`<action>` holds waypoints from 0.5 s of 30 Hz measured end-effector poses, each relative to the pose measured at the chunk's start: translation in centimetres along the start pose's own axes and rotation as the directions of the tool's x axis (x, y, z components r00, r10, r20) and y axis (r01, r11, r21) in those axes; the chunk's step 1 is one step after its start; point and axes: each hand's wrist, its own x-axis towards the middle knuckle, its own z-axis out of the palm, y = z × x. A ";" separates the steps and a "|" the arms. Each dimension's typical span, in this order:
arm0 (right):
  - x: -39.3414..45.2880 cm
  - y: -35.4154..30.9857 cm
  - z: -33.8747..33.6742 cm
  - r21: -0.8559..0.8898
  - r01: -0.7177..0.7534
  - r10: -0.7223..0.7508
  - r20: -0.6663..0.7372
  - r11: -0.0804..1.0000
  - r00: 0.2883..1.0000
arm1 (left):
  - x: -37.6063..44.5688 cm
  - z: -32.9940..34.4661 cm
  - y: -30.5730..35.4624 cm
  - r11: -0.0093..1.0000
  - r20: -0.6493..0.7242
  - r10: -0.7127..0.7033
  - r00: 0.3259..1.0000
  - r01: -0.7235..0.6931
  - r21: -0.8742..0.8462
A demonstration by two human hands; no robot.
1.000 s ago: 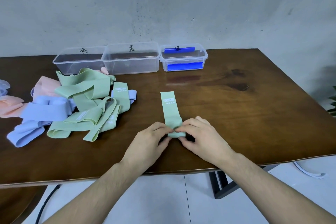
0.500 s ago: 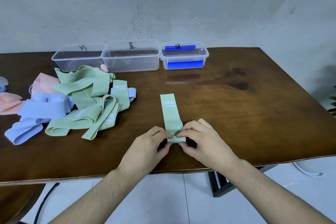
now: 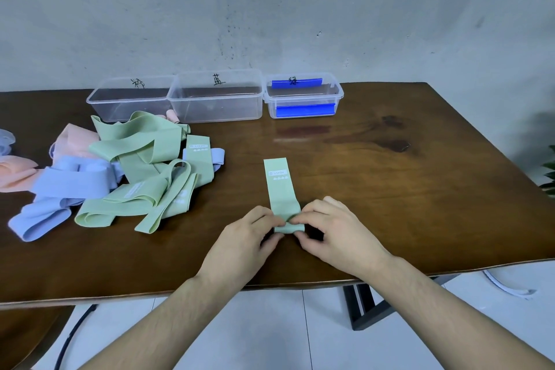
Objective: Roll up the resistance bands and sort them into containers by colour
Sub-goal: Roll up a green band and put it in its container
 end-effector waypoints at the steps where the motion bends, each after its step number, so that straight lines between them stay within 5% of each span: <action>1: 0.0 0.0 0.0 -0.009 0.003 -0.003 -0.015 1.000 1.000 | 0.1 0.0 -0.1 1.000 -0.006 -0.004 1.000 0.004 -0.011; 15: 1.1 0.1 -0.2 -0.019 -0.029 0.029 -0.003 0.999 1.000 | 0.6 -0.2 0.2 0.998 0.057 -0.057 0.997 0.056 0.015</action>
